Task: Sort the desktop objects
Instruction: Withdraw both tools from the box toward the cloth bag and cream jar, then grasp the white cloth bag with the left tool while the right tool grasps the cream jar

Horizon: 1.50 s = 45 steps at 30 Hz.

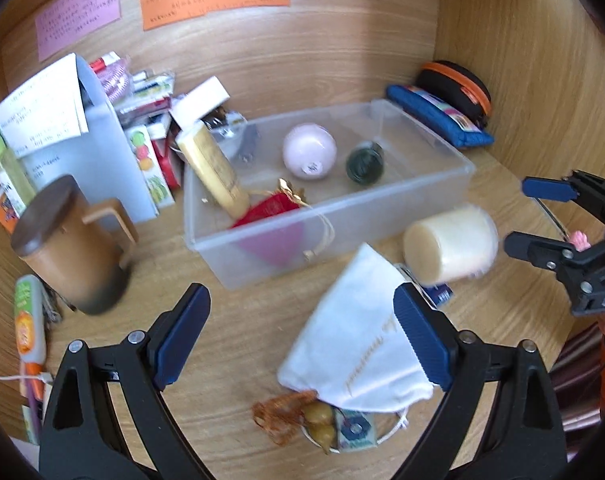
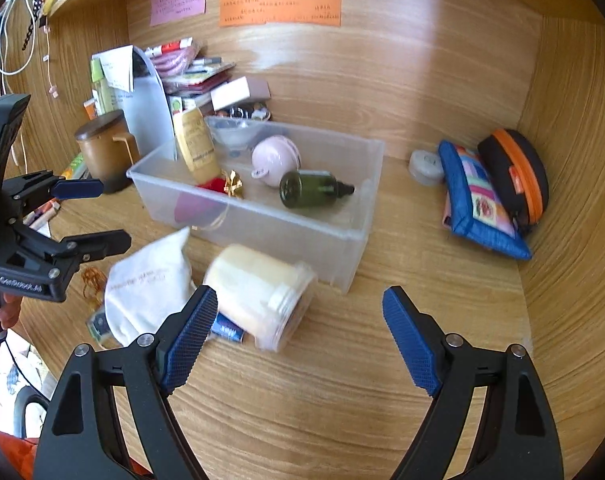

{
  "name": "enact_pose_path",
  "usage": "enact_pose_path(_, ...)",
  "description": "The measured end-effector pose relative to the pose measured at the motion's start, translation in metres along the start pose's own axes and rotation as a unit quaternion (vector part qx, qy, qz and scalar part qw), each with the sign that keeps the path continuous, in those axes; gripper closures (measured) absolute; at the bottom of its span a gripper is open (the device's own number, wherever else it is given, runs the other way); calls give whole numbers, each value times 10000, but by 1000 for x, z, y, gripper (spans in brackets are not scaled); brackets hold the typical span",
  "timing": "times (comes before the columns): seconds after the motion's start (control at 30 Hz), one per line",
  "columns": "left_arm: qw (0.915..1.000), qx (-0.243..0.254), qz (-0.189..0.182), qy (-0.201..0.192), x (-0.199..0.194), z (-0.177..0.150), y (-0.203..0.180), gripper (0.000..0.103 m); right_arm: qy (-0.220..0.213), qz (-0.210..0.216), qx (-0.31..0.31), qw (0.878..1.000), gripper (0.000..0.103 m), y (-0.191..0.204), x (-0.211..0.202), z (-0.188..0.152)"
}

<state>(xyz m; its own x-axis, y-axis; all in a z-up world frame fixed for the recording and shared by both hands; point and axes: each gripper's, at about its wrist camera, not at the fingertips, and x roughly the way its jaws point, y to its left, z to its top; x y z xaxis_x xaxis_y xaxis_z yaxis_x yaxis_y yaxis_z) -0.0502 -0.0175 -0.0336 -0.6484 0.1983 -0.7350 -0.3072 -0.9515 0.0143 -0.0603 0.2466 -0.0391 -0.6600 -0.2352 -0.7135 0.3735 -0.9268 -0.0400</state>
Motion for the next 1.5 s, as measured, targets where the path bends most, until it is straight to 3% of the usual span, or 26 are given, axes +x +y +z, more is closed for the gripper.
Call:
enact_pose_path(0.3, 9984, 252, -435, 260, 10, -28, -19, 9, 270, 295, 254, 9989, 20, 6, 27, -13)
enact_pose_path(0.43, 9975, 336, -444, 437, 23, -33, -22, 9, 365, 495, 385, 9974, 20, 12, 40, -11)
enact_pose_path(0.83, 9951, 286, -780, 545, 41, -24, -19, 5, 378, 264, 513, 9976, 21, 23, 65, -4)
enact_pose_path(0.93, 9946, 379, -815, 525, 43, -21, -22, 6, 275, 301, 584, 9975, 28, 19, 64, -6)
enact_pose_path(0.97, 9943, 410, -844, 511, 44, -20, -23, 9, 247, 324, 560, 9976, 32, 19, 64, -6)
enact_pose_path(1.03, 9926, 410, -1011, 539, 44, -18, -24, 29, 216, 311, 542, 9978, 32, 18, 63, -6)
enact_pose_path(1.07, 9913, 409, -1114, 571, 44, -17, -26, 30, 199, 276, 524, 9980, 33, 18, 63, -7)
enact_pose_path(1.5, 9955, 224, -857, 323, 35, -9, -20, 66, 64, 247, 709, 9972, 39, 1, 51, -11)
